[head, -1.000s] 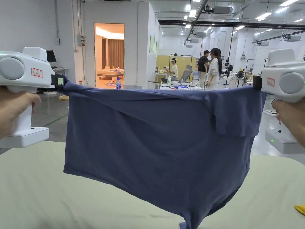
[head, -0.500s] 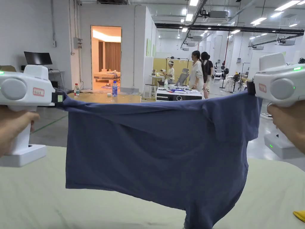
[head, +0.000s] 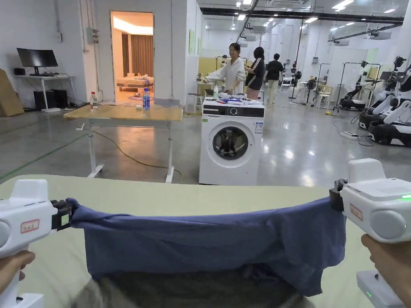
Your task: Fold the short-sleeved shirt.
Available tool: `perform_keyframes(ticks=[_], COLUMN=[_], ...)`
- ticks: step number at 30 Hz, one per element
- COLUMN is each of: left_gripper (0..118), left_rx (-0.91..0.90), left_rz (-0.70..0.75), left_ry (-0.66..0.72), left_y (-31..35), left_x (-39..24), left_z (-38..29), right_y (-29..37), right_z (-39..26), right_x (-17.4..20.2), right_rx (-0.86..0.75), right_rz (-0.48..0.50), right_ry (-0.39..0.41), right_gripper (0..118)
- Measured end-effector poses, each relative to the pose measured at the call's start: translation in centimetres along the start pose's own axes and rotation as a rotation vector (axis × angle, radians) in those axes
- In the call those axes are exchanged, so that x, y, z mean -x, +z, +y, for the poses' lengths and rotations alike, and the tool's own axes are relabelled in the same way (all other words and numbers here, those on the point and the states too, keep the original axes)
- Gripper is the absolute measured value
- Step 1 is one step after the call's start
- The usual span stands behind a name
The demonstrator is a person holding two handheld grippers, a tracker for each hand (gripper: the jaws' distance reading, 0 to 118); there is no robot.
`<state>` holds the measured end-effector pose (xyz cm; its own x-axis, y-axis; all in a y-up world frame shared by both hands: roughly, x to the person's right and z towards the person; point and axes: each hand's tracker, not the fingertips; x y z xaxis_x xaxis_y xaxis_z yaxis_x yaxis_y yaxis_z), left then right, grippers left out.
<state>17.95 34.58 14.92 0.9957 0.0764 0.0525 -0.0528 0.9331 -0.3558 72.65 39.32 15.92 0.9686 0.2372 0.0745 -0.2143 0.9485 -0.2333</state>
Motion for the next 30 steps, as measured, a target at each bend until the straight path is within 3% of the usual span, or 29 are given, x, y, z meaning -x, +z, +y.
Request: perform_keyframes(ticks=[10, 19, 25, 26, 30], left_gripper=[0, 0, 0, 0, 0], left_rx=[-0.029, 0.016, 0.152, 0.177, 0.304], left_rz=[-0.044, -0.044, -0.028, -0.026, -0.018], left_ry=[0.044, 0.081, 0.089, 0.099, 0.103], left_y=[8.7, 13.8, 12.3, 14.0, 12.2], left_x=[2.0, 3.5, 4.7, 2.0, 1.3], left_z=[-6.2, -11.8, -15.5, -16.9, -20.2], right_y=[10.8, 18.3, 17.4, 16.9, 14.4], right_z=[-5.4, -9.9, -14.6, -15.7, -20.1], right_x=[-1.3, 0.0, 1.0, 1.2, 2.1], right_rx=[0.01, 0.056, 0.185, 0.213, 0.347], right_rz=[0.0, 0.009, 0.052, 0.062, 0.085], right_ry=[-0.064, -0.043, -0.062, -0.075, -0.058], right_gripper=[1, 1, 2, 2, 2])
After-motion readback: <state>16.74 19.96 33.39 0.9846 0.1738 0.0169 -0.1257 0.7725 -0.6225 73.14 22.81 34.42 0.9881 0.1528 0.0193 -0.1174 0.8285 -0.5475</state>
